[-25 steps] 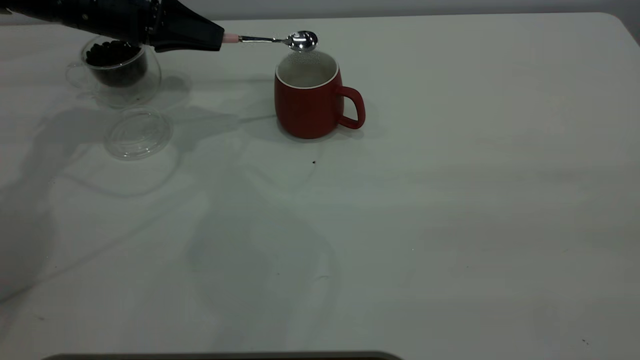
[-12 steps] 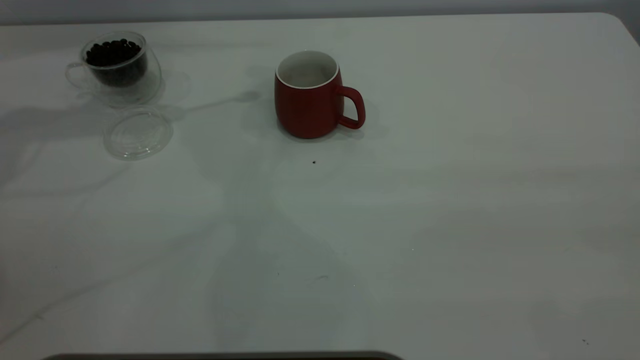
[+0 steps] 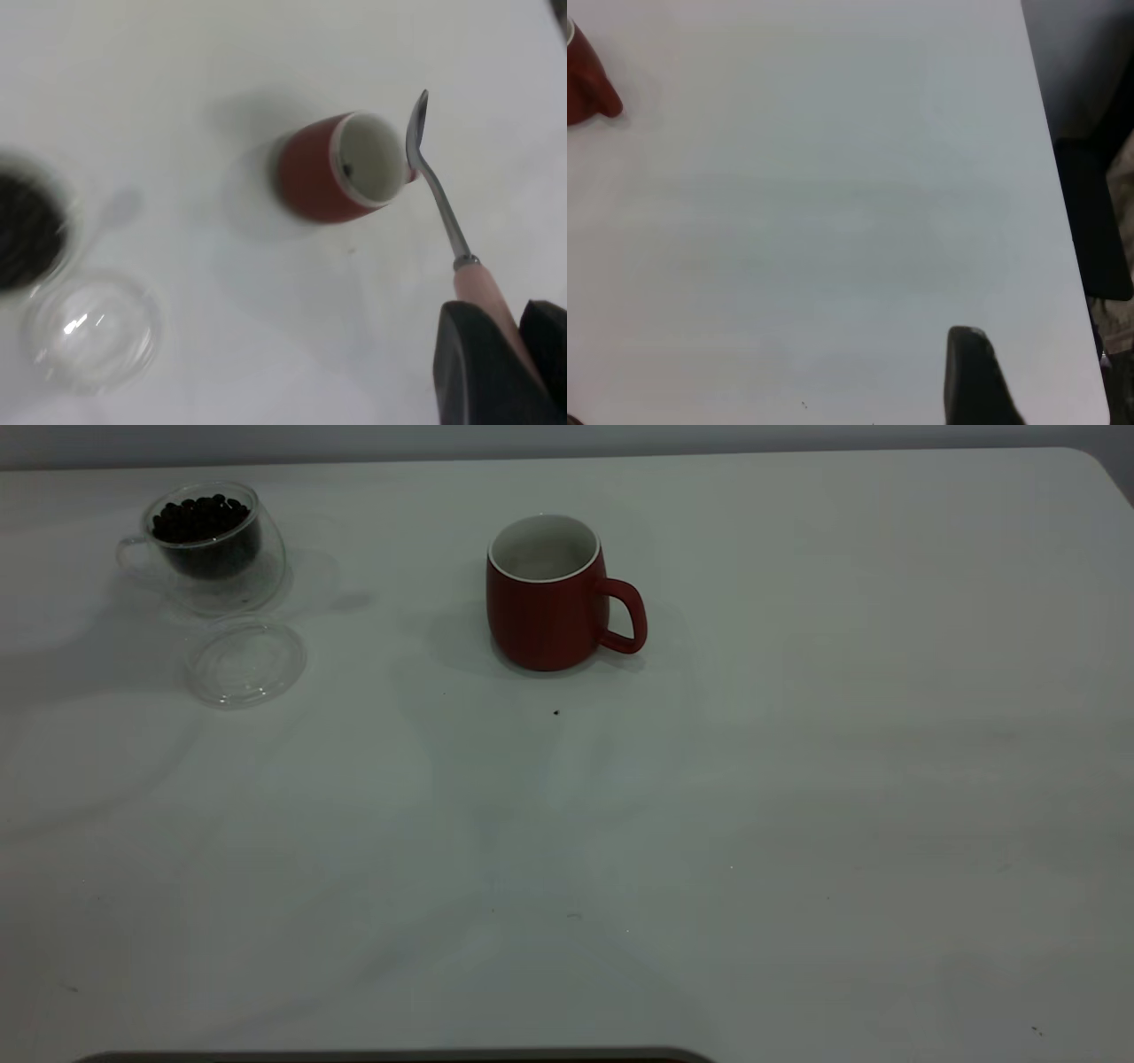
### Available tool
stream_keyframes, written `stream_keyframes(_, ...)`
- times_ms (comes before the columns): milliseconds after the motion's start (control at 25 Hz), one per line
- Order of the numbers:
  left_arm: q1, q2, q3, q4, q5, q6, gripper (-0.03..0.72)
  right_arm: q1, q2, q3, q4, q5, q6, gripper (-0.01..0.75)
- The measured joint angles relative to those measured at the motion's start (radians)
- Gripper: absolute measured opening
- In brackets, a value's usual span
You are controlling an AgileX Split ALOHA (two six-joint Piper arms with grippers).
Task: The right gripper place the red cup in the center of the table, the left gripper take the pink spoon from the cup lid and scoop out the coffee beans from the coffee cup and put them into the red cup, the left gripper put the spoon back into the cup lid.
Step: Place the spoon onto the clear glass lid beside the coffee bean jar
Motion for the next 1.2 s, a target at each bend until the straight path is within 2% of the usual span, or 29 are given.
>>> stream_keyframes(320, 0.156, 0.065, 0.201, 0.007, 0.000, 0.064, 0.119, 0.000, 0.000, 0.000, 0.000, 0.000, 0.000, 0.434)
stream_keyframes(600, 0.283, 0.236, 0.228, -0.012, -0.003, 0.092, 0.119, 0.000, 0.000, 0.000, 0.000, 0.000, 0.000, 0.434)
stream_keyframes(920, 0.300, 0.414, 0.228, -0.074, -0.075, 0.133, 0.119, 0.000, 0.000, 0.000, 0.000, 0.000, 0.000, 0.434)
stream_keyframes(1200, 0.300, 0.552, 0.228, -0.207, -0.091, 0.216, 0.119, 0.000, 0.000, 0.000, 0.000, 0.000, 0.000, 0.434)
